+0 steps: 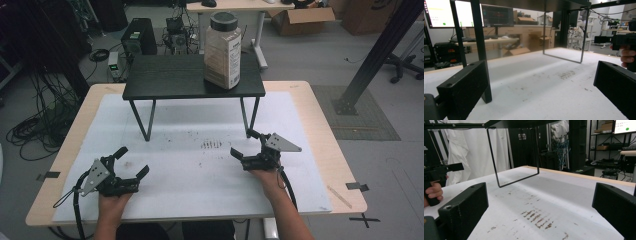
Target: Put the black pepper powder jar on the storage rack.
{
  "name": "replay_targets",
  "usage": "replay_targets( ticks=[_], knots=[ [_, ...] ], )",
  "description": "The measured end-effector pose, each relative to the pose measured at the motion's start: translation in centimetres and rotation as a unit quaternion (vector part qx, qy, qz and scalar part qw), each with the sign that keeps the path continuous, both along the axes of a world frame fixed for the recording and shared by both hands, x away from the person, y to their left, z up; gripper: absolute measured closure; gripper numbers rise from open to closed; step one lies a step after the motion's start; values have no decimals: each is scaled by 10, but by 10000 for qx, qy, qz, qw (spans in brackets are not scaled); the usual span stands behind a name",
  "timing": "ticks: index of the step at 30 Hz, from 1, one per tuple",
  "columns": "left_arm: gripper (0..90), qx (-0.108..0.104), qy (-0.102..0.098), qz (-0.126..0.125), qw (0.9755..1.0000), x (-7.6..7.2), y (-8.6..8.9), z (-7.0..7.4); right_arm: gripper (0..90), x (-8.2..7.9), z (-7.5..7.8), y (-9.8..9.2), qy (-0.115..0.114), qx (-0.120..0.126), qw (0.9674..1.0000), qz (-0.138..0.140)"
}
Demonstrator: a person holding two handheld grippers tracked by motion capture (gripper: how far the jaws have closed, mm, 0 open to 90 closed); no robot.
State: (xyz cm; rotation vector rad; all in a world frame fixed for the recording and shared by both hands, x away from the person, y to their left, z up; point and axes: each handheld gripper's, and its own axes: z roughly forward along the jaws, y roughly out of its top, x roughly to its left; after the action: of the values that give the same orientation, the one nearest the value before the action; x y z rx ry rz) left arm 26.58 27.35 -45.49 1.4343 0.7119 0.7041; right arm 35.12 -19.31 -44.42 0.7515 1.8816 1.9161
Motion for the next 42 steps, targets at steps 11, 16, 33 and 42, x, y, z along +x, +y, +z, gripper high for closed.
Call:
replay_targets(
  ticks=[11, 16, 33, 42],
  knots=[
    [2, 13, 6, -2, 10000, 0, 0, 0, 0, -9, -10, 0, -352, 116, 9993, -10],
    [3, 22, 3, 1, 10000, 0, 0, 0, 0, -15, -11, 4, -641, -100, 9979, -1],
    [3, 17, 55, -10, 10000, 1, 0, 0, 0, -16, -11, 4, -720, -78, 9974, -38],
    [3, 14, 49, -3, 10000, 1, 0, 0, 0, -16, -11, 4, -707, -63, 9975, -48]
  ],
)
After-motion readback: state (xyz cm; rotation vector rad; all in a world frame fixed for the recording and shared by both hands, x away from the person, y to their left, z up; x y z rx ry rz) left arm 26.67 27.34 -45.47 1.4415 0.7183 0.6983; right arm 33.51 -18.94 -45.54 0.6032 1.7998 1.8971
